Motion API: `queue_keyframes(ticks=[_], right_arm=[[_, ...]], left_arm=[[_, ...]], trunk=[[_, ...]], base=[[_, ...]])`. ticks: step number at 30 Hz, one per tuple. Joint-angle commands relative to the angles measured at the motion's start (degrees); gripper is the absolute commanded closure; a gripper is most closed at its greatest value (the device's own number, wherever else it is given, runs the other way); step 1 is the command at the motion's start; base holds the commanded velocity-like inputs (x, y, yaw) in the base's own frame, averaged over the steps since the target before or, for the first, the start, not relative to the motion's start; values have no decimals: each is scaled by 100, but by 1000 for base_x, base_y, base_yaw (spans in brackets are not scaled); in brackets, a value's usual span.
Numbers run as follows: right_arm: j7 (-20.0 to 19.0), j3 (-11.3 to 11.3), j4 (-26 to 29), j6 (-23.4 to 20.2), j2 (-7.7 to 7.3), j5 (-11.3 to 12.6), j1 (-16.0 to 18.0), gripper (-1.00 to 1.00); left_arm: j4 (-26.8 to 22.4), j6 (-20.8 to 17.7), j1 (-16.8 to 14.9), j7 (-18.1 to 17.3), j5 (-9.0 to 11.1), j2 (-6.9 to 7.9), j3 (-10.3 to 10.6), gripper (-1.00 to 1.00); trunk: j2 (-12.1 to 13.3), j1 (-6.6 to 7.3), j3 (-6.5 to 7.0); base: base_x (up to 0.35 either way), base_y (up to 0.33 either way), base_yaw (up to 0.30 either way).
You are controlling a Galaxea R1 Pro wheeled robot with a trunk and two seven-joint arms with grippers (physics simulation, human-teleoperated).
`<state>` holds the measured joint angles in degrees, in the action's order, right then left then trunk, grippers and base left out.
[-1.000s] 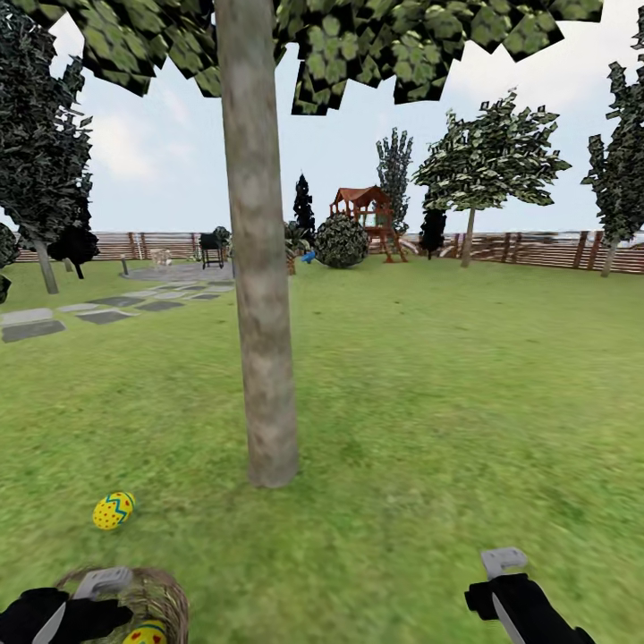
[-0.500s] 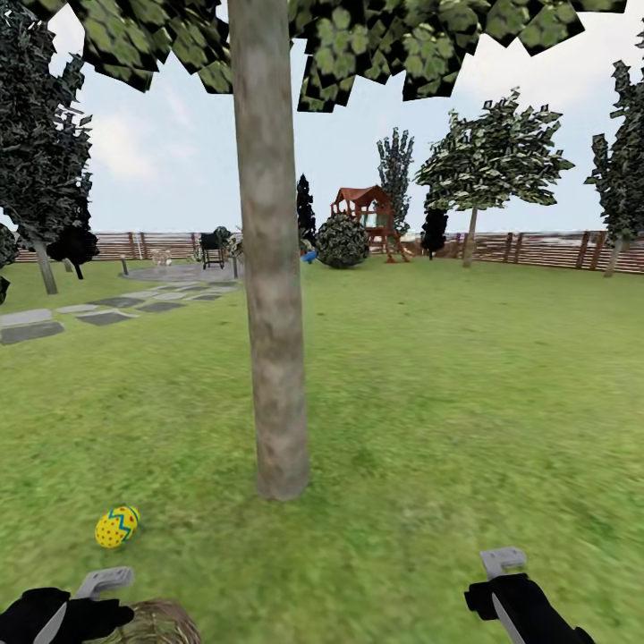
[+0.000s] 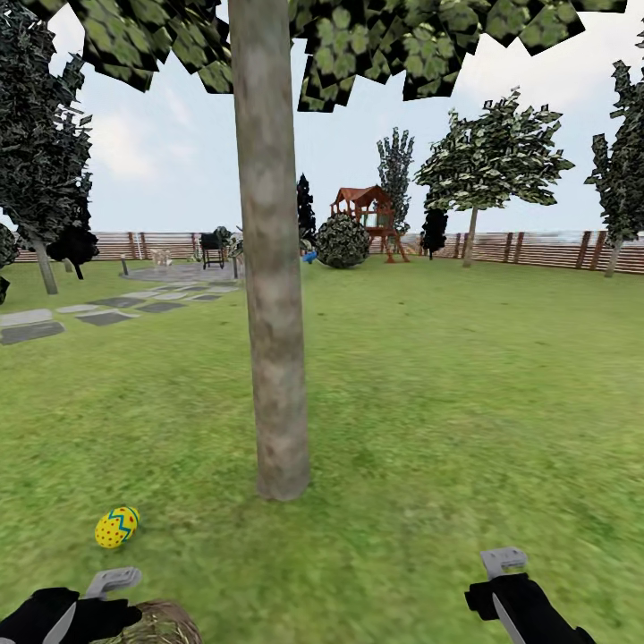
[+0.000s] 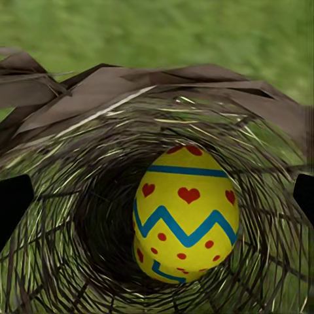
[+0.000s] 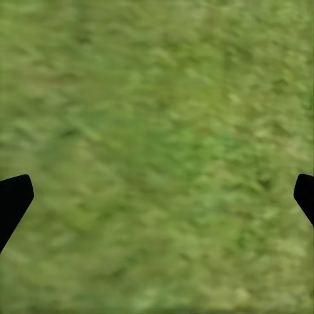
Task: Take the three Easter eggs out of the wicker basket on the lawn in the garden, then place them on the lawn next to a single tree (choose any tree) so that all three eggs are next to the same tree and none are left in the basket.
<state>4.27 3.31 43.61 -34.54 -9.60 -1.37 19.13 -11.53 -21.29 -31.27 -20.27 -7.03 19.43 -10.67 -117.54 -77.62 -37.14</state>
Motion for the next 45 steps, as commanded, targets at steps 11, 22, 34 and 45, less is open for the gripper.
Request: queue_keyframes(ticks=[11,22,34,45], right_arm=[[21,24,7,-36,-15,9,3,-100],[21,20,7,-42,-23,14,3,-100],[21,20,7,-43,-23,14,3,-100],[21,20,8,-44,-24,15,3,-100]], left_arm=[[-8,-33,-2,-21,-79,-106,-49,-100],[-16,-42,-2,-30,-80,-98,-49,-100],[-15,-42,-2,-38,-72,-105,-41,-100],[-8,-42,-2,-55,-79,-113,-41,-100]], trunk=[[-444,-241,-204],[-886,-482,-402],[-1367,-746,-617],[-1808,-988,-814]], base=[[0,0,0],[0,0,0],[0,0,0],[0,0,0]])
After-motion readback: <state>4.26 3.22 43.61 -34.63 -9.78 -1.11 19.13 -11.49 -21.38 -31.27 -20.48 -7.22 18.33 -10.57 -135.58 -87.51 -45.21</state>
